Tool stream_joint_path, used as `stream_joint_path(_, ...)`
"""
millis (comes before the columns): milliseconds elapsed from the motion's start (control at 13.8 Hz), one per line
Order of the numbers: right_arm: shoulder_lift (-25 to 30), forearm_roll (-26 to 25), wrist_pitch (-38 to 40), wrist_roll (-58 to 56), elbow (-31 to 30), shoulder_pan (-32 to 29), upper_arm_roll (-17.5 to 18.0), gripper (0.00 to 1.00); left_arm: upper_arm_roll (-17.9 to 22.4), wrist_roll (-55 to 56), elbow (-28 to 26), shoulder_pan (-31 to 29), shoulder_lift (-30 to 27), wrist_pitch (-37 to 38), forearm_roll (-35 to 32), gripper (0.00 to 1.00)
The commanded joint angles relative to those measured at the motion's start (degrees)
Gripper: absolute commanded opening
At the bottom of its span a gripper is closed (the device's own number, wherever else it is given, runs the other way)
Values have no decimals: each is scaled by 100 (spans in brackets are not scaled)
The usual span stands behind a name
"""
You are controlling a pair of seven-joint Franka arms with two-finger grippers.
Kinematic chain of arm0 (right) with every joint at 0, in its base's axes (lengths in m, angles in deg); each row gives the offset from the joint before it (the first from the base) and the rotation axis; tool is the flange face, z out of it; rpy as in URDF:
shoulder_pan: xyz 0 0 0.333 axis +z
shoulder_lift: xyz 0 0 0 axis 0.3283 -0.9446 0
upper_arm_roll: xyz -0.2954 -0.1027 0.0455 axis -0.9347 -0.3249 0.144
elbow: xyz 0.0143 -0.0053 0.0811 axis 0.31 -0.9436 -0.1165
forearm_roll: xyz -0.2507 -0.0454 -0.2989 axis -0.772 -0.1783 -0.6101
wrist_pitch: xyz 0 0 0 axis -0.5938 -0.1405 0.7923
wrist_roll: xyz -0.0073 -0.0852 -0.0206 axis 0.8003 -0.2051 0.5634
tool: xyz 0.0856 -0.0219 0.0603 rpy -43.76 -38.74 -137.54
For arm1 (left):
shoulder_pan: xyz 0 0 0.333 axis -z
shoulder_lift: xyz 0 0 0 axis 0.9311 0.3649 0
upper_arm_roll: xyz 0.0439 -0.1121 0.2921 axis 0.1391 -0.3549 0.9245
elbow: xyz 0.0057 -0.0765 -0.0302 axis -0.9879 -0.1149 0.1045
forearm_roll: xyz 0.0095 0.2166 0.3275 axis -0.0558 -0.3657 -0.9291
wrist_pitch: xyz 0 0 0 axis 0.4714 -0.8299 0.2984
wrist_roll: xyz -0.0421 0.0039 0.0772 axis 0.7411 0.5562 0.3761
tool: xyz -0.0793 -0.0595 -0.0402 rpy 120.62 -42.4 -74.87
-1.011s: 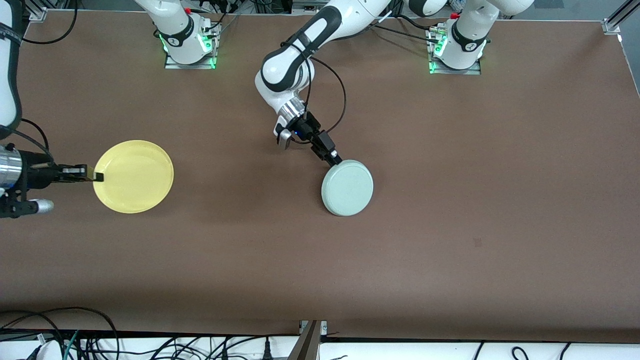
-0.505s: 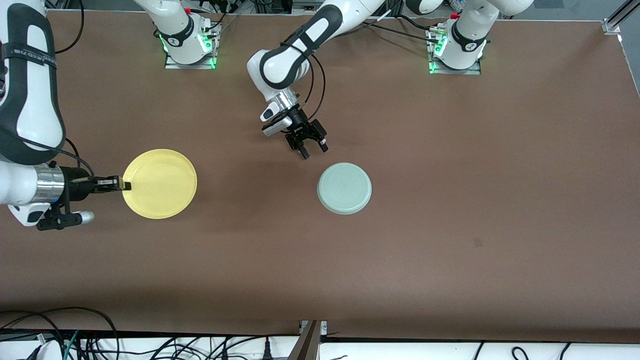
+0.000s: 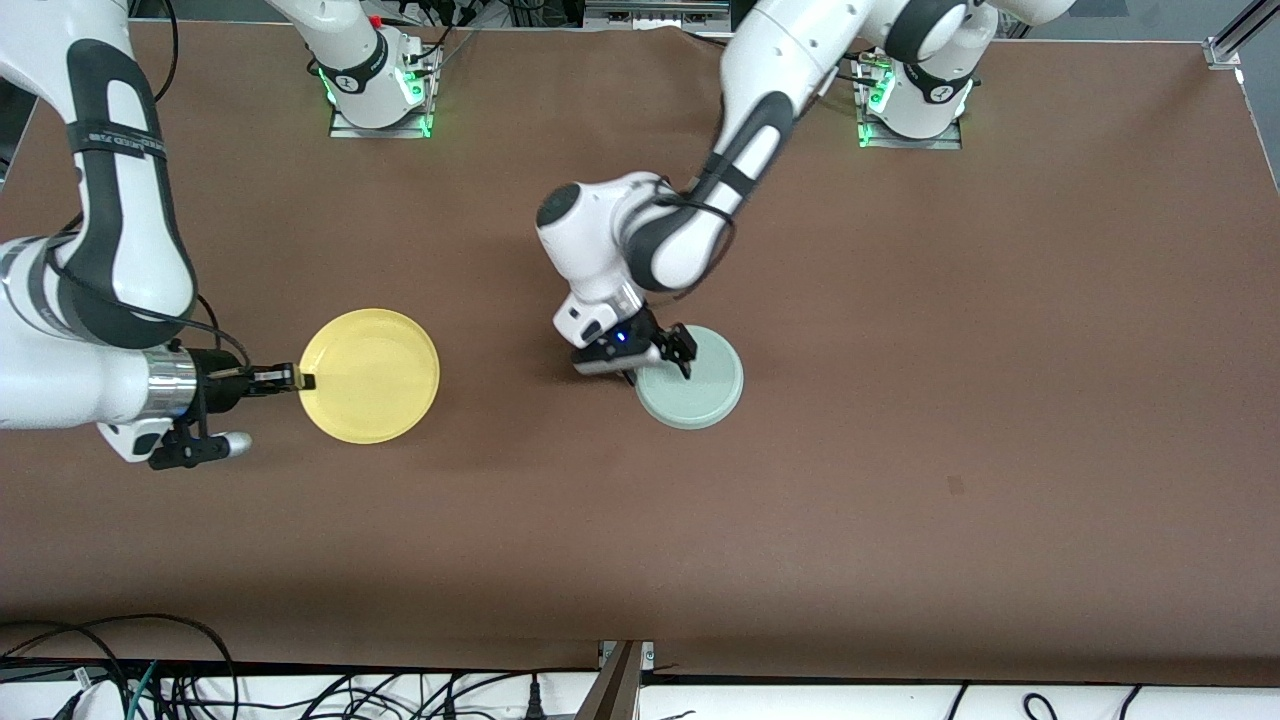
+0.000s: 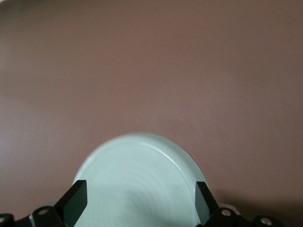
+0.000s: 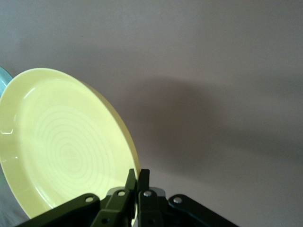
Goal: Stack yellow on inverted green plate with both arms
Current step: 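Carry the yellow plate onto the green plate while the left gripper withdraws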
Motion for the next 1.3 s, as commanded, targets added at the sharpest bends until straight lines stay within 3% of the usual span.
stream_joint_path(0, 32, 221, -168, 309, -159, 177, -15, 0, -112, -1219, 38, -711, -383, 29, 1118, 100)
stream_joint_path(144, 32, 231, -395, 671, -290, 483, -24, 0, -112, -1941, 38, -1300, -655, 55, 2217, 100)
stream_joint_path(289, 41, 274, -729, 926, -484, 704, -15, 0, -86, -2199, 30, -1793, -971, 108, 2817, 100)
stream_joint_path(578, 23, 397, -1397, 2145, -651, 1616, -15, 0, -86, -2330, 3, -2400, -1823, 1379, 2863, 100)
stream_joint_path(939, -328, 458, -2354, 3508, -634, 2689, -15, 0, -86, -3849, -23, -3393, -2712, 2831, 3057, 100)
stream_joint_path(1227, -828, 477, -3548, 4326, -616, 3541, -24, 0, -77, -4783, -154, -4000, -3195, 3657, 3065, 100)
